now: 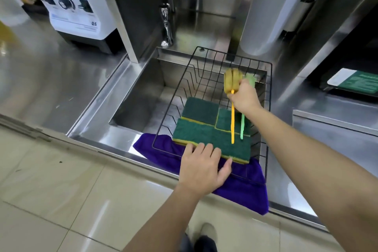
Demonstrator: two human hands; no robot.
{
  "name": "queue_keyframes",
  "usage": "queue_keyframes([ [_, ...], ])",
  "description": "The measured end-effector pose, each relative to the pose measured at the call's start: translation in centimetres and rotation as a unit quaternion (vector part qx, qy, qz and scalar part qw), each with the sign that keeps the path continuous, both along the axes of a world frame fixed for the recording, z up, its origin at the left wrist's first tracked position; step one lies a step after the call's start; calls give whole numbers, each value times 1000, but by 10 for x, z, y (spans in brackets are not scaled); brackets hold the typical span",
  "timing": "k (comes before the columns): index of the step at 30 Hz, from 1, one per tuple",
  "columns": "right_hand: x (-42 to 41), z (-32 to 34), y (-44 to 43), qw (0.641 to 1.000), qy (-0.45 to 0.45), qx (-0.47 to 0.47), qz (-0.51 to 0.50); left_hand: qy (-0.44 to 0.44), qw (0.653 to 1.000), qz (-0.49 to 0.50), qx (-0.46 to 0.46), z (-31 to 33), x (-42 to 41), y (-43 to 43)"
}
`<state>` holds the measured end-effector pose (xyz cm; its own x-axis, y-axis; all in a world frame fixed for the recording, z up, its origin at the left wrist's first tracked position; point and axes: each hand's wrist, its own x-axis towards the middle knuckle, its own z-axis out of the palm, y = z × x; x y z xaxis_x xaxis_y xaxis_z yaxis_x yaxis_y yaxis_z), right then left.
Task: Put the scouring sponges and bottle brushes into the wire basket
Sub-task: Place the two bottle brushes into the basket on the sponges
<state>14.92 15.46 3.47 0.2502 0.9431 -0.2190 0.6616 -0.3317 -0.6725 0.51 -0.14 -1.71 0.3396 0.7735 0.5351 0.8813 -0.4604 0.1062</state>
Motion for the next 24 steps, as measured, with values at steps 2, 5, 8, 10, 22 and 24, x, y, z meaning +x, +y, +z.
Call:
queue_keyframes([
  [2, -4, -5, 0, 999, -29, -12, 13, -1, 1000, 0, 1, 1, 0, 0],
  [5, -11, -13, -1, 996, -80, -19, 33, -3, 1000, 3, -1, 0, 0, 0],
  [8, -13, -16, 1, 994, -107, -19, 30, -7, 1000, 3, -2, 0, 0, 0],
  [10, -13, -17, 3, 993, -110, -26, 29, -8, 1000, 3, -1, 0, 1, 0],
  [22, -7, -15, 0, 990, -89, -73, 83, -6, 1000, -2, -5, -2, 0, -1],
  [24, -6, -15, 1, 993, -81, -54, 70, 1, 1000, 1, -10, -2, 0, -1],
])
